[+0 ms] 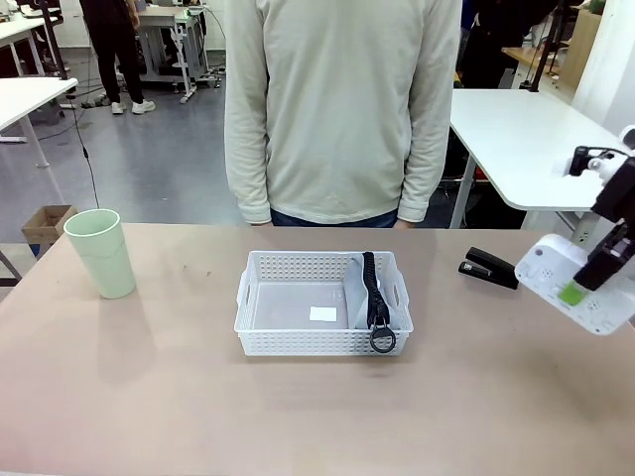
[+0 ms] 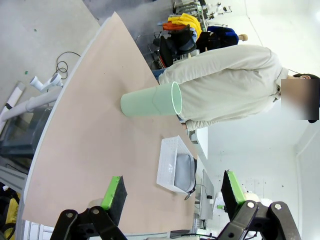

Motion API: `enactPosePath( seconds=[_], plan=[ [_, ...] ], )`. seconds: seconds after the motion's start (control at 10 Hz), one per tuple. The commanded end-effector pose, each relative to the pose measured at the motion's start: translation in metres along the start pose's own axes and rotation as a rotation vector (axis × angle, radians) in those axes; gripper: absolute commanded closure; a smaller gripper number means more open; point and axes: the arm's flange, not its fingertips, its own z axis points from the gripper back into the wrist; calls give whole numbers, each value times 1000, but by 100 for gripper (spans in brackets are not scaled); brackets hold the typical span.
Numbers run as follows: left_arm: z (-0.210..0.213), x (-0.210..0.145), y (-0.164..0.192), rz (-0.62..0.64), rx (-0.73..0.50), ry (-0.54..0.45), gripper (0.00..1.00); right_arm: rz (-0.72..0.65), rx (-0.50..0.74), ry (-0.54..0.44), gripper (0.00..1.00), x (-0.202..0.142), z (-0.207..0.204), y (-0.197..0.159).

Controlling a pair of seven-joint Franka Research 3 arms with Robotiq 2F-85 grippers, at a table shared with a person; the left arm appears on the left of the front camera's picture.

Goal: Efficiently arrange items inside the basket to fit them all.
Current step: Pick up the Digital clock and place it inside the Organizing basket.

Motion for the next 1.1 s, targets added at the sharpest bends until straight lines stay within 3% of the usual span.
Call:
enactPosePath(
  seconds=[0.0,0.2,0.5,0.6,0.8,0.9,1.0],
  plan=[
    [1,1,0,-22,-19,-9,0,-144,-91,96,50,67,22,36],
    [1,1,0,-22,-19,-9,0,-25,-186,98,50,148,27,102],
    [1,1,0,-22,-19,-9,0,118,-279,77,50,224,7,191],
    [1,1,0,-22,-19,-9,0,229,-287,49,50,250,-12,219],
    [1,1,0,-22,-19,-9,0,395,-255,55,50,271,-42,245],
    [1,1,0,-22,-19,-9,0,431,-247,113,50,267,-36,238],
    [1,1,0,-22,-19,-9,0,330,-243,64,50,260,-38,251]
  ],
)
